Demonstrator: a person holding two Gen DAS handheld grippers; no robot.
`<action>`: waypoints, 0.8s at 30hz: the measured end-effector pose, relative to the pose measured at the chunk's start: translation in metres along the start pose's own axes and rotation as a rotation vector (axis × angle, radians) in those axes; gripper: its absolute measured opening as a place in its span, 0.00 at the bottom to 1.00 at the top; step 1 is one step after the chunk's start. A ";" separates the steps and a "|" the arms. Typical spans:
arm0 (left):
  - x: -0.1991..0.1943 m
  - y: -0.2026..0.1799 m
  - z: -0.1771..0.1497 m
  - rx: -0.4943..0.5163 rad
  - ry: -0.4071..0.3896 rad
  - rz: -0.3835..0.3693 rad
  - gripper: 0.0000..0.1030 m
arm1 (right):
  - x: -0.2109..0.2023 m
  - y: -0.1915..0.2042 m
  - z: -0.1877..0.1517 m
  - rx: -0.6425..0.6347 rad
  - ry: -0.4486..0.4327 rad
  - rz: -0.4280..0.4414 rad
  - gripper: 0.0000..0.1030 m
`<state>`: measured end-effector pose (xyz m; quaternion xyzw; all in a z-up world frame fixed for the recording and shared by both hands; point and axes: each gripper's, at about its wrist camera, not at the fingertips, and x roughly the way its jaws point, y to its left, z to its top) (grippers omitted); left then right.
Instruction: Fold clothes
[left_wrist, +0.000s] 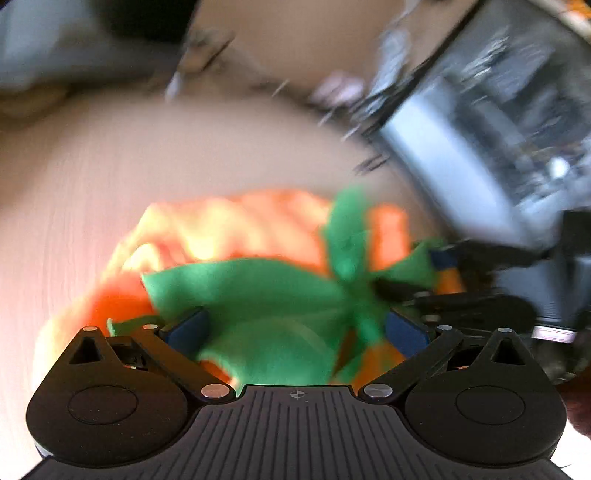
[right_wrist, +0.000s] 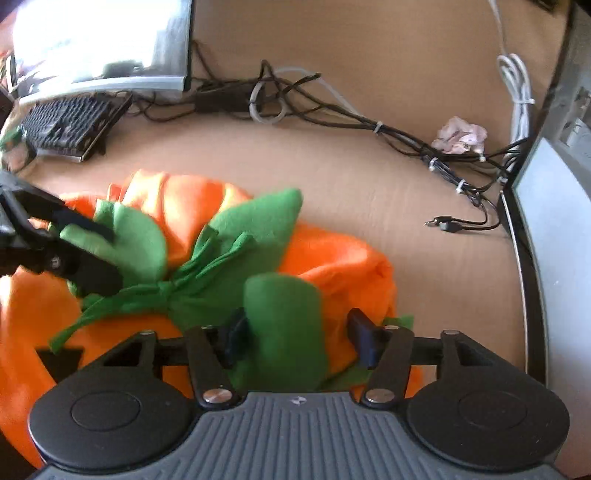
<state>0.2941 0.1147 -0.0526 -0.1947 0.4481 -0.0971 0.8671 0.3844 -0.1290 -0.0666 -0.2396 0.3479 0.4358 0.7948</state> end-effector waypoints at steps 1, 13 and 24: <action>0.001 0.000 -0.001 0.005 -0.001 0.009 1.00 | -0.004 0.000 0.004 -0.014 -0.007 0.005 0.57; -0.062 0.021 0.005 -0.120 -0.087 0.065 1.00 | 0.054 -0.003 0.063 -0.048 0.028 0.272 0.68; -0.117 0.057 -0.003 -0.280 -0.208 0.145 1.00 | 0.024 0.014 0.083 -0.130 -0.033 0.349 0.05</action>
